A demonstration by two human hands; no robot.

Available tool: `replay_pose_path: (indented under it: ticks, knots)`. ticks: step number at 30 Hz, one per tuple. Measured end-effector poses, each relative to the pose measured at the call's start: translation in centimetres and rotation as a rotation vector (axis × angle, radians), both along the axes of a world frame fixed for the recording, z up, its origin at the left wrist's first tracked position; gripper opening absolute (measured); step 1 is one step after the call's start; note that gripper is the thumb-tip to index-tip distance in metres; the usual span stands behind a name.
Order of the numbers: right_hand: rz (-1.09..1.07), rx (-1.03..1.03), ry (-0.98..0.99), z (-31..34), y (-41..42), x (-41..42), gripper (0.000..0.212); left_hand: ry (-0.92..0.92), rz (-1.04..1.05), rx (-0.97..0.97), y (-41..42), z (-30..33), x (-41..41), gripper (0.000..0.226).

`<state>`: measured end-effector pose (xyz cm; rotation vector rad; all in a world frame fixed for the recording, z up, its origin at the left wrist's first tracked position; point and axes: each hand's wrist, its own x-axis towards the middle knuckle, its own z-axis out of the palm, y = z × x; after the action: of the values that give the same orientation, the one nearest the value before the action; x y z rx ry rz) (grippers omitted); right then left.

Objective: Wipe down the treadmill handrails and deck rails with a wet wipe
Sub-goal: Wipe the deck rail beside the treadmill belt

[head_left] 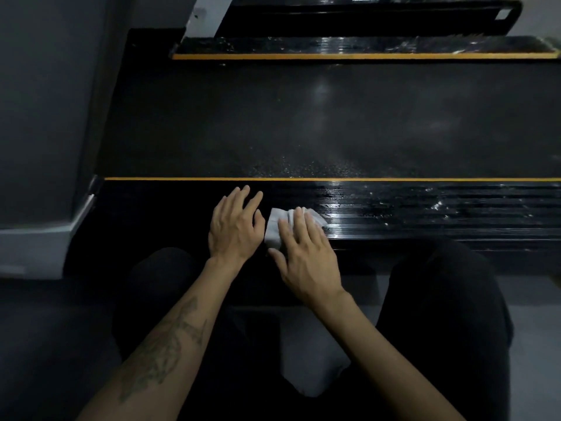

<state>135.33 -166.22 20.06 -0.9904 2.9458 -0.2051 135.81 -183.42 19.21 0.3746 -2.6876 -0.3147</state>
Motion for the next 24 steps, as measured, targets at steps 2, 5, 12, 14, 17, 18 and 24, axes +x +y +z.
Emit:
replay_pose_path:
  ticks: [2,5,12,14,17,18,24]
  knots:
    - [-0.019,-0.001,-0.002,0.2,0.5,-0.4,0.073,-0.007,0.004,0.006,0.0,0.1,-0.1,0.044]
    - [-0.118,-0.023,0.002,-0.2,1.4,0.9,0.075,-0.003,0.020,0.039,-0.1,0.2,-0.4,0.040]
    - [-0.005,-0.069,-0.002,-0.1,1.6,-0.5,0.070,-0.051,0.042,0.047,0.9,1.2,-2.6,0.025]
    - [-0.066,-0.061,0.024,-0.3,2.6,-0.3,0.071,-0.057,0.015,0.050,1.4,1.0,-3.1,0.031]
    - [-0.154,-0.106,0.048,-0.8,2.9,1.1,0.074,-0.054,-0.003,0.052,1.8,0.7,-3.5,0.039]
    - [-0.136,-0.102,0.049,-1.0,2.7,1.1,0.075,-0.061,0.002,0.051,1.9,0.7,-3.7,0.040]
    - [-0.065,-0.071,0.039,-0.4,3.6,-0.9,0.070,-0.121,0.066,0.047,3.3,0.9,-4.7,0.043]
